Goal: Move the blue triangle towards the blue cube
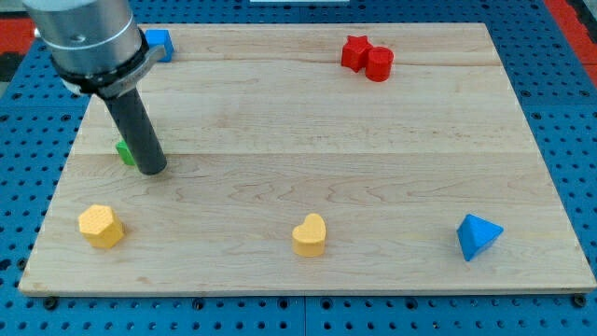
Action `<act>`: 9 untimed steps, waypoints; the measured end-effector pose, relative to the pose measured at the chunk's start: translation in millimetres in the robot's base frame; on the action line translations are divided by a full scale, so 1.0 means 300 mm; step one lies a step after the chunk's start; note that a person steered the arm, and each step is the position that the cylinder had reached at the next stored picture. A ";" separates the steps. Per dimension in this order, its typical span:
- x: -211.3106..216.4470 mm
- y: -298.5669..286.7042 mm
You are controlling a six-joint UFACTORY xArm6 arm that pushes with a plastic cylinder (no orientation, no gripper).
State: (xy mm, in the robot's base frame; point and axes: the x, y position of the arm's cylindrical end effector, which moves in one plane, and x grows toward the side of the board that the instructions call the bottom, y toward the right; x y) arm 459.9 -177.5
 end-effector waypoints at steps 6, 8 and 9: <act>0.277 1.448; 0.368 1.207; 0.249 0.943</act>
State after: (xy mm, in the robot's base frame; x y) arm 534.5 105.5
